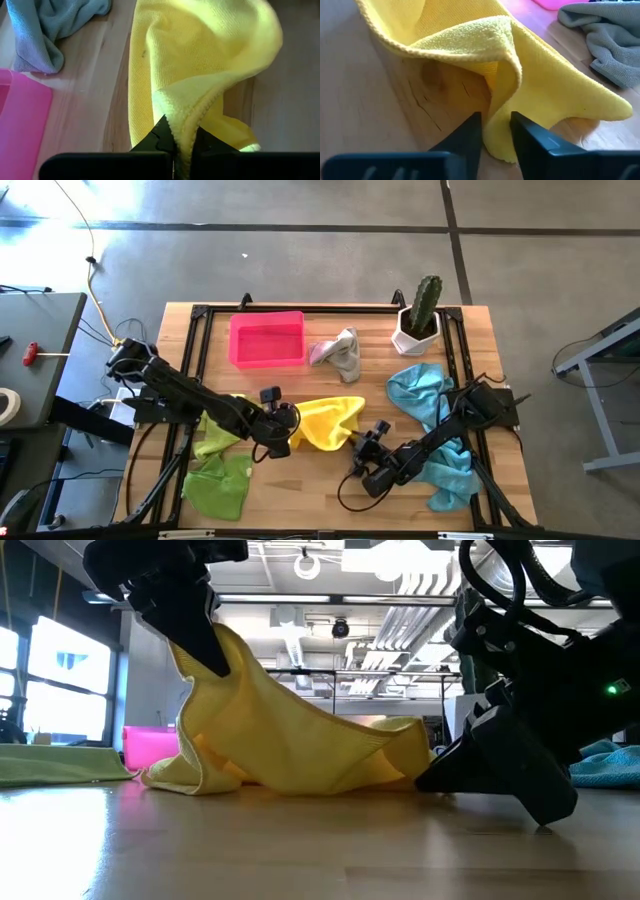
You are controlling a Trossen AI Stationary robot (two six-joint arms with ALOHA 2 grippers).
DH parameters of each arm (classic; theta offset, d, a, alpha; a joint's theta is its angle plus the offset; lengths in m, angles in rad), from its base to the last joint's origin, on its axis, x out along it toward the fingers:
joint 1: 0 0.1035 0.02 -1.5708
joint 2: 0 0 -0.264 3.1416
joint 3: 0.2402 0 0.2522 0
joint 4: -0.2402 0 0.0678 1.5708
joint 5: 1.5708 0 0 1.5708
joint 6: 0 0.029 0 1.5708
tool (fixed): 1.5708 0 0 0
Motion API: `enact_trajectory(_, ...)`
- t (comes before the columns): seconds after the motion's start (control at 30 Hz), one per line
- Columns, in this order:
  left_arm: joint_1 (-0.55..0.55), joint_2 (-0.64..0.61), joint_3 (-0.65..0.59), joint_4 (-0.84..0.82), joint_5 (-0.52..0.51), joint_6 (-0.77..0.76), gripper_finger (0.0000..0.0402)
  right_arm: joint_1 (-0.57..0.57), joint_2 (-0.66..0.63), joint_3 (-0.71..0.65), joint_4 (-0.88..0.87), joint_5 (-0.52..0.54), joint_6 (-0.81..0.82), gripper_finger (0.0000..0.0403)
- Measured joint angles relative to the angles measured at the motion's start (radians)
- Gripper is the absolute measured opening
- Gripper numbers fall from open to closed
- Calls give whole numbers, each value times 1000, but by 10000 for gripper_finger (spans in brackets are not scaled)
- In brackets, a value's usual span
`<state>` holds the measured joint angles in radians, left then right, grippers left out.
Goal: Fold microfiber towels
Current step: Fold the yellow towel on the table
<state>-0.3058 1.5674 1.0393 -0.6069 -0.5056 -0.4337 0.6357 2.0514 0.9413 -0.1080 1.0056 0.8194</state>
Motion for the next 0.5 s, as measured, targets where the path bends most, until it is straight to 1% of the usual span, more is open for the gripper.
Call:
enact_trajectory(0.23, -4, -13, 1, 8, 6, -6, 0, -1, -1, 0, -17, -14, -40, 10)
enact_trajectory(0.37, -15, -45, 0, 9, 20, -8, 0, -3, -41, -4, -47, -62, -109, 5)
enact_trajectory(0.5, -26, -96, 1, 4, 22, -8, 0, -1, -138, -2, -172, -109, -180, 2)
